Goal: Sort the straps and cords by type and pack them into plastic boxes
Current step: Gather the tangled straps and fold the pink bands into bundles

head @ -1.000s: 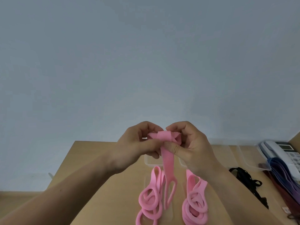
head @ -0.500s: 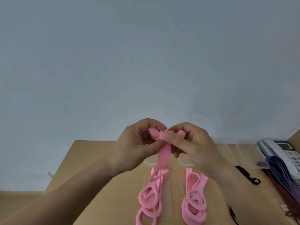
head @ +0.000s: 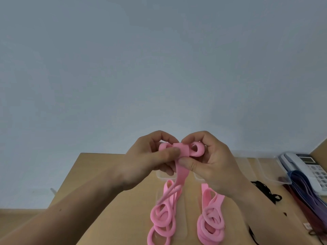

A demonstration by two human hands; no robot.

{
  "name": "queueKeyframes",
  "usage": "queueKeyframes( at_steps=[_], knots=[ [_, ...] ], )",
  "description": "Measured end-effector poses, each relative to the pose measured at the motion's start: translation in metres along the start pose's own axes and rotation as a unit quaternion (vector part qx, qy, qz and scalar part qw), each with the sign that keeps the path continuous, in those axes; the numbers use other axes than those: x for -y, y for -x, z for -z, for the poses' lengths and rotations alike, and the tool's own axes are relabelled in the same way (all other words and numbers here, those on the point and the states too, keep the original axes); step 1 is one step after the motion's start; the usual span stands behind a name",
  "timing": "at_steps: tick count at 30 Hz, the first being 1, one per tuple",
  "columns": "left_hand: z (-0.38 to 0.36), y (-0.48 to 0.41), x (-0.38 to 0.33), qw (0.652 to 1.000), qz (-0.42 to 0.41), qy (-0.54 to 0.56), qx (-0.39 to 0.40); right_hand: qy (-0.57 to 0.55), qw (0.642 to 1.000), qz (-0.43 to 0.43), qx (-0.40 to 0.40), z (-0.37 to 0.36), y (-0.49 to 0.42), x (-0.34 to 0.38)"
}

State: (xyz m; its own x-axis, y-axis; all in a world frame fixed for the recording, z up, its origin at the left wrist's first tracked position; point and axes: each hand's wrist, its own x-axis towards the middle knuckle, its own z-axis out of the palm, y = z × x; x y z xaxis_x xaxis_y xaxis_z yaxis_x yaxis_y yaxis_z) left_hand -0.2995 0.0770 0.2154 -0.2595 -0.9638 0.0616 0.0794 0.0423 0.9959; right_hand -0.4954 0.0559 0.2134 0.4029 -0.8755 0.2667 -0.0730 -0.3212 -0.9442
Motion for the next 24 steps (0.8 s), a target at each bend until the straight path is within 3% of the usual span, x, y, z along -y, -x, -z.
queueKeyframes(
  at_steps=[7,15,19,24],
  knots=[
    [-0.002,0.003,0.004,0.997,-0.06,-0.026,-0.049,-0.065,0.996,-0.048,0.023,-0.001,0.001,0.004],
    [-0.005,0.003,0.015,0.987,-0.106,-0.109,-0.041,-0.01,0.997,-0.067,-0.026,-0.002,-0.002,0.006],
    [-0.001,0.0,0.008,0.993,-0.061,-0.094,-0.026,-0.034,0.998,-0.036,-0.03,0.0,-0.002,0.006],
    [0.005,-0.002,-0.009,0.998,0.007,-0.024,0.056,-0.014,1.0,0.004,-0.015,0.004,-0.002,0.009]
  ],
)
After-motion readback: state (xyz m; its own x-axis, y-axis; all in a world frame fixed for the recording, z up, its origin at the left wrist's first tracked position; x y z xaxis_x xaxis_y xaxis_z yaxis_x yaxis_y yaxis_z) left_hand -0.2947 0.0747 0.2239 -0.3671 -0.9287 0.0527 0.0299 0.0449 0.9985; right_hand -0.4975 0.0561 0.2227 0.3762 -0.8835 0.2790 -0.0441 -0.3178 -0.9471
